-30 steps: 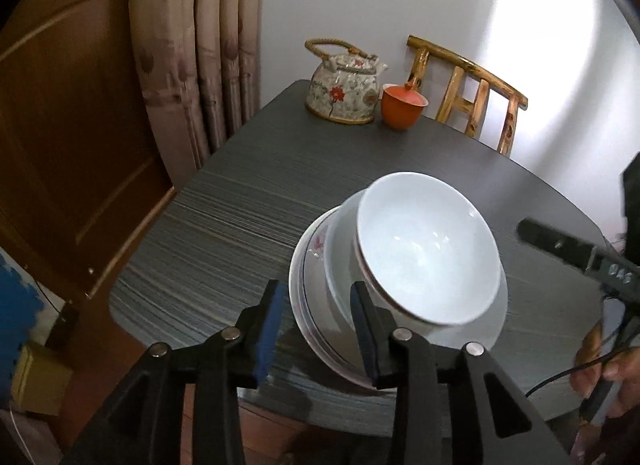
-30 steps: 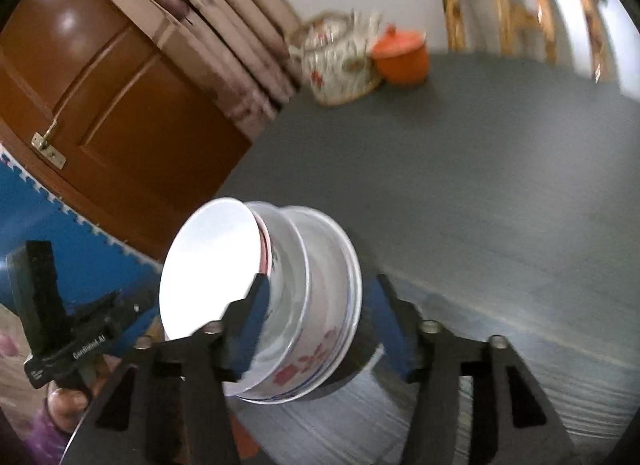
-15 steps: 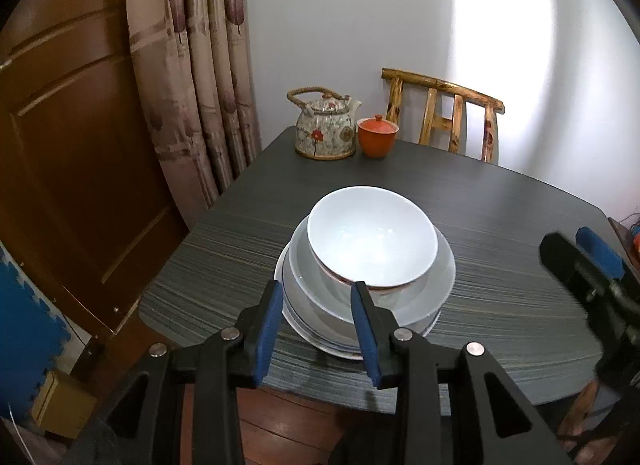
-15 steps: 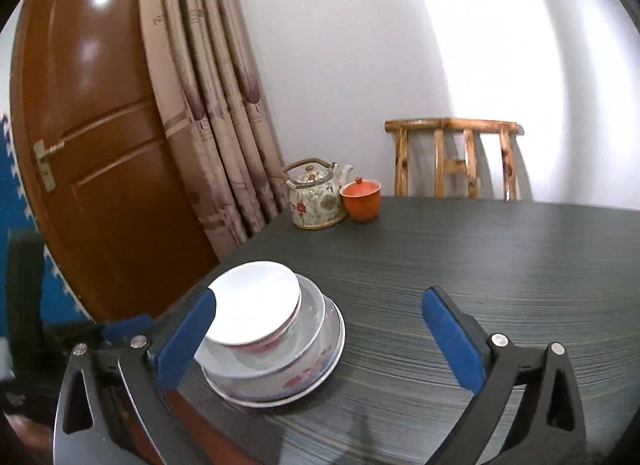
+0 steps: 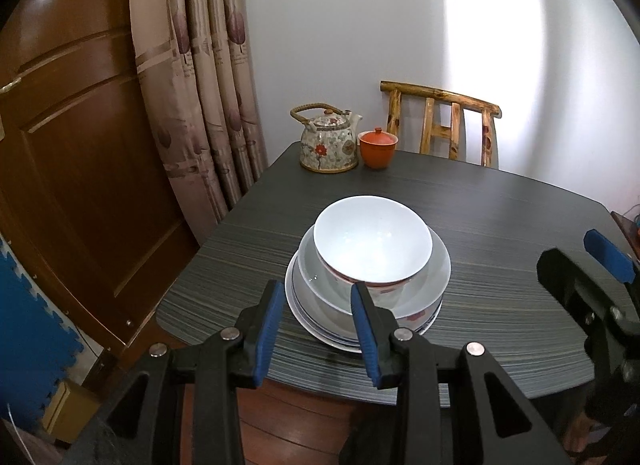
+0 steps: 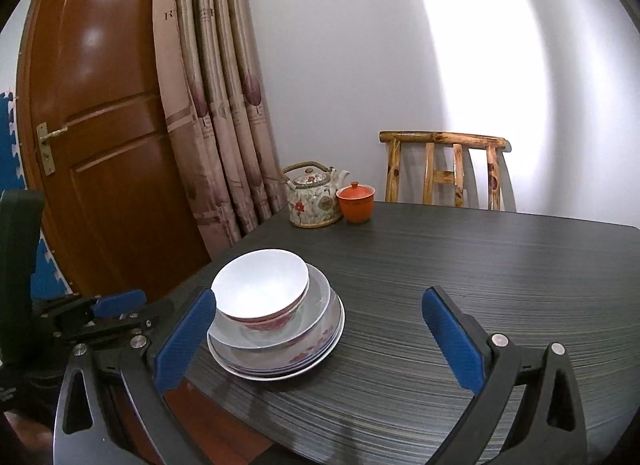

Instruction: Organize plates and bowls

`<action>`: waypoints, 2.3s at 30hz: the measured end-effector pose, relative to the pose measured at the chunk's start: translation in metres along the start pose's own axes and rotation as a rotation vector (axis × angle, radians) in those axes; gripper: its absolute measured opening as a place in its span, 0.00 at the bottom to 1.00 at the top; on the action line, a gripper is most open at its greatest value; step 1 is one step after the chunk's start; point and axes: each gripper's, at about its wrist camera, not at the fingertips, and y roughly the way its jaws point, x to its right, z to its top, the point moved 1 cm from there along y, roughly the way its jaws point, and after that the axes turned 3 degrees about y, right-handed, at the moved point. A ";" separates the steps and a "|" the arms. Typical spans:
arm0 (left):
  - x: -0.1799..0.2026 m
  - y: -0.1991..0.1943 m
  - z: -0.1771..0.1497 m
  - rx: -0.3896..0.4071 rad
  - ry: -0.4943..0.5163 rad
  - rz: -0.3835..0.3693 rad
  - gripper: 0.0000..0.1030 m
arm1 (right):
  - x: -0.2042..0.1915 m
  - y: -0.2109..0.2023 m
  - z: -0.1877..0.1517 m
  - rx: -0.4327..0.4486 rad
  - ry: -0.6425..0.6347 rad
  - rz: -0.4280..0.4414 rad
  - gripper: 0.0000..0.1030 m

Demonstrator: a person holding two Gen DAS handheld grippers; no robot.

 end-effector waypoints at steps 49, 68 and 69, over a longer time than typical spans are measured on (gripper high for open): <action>-0.002 -0.004 0.000 -0.023 -0.031 0.027 0.60 | -0.016 -0.010 -0.007 -0.023 -0.039 -0.002 0.99; 0.003 -0.006 -0.002 -0.017 -0.013 0.037 0.62 | -0.006 -0.008 0.000 -0.033 -0.060 -0.015 0.99; 0.003 -0.006 -0.002 -0.017 -0.013 0.036 0.62 | -0.006 -0.008 0.001 -0.031 -0.061 -0.016 0.99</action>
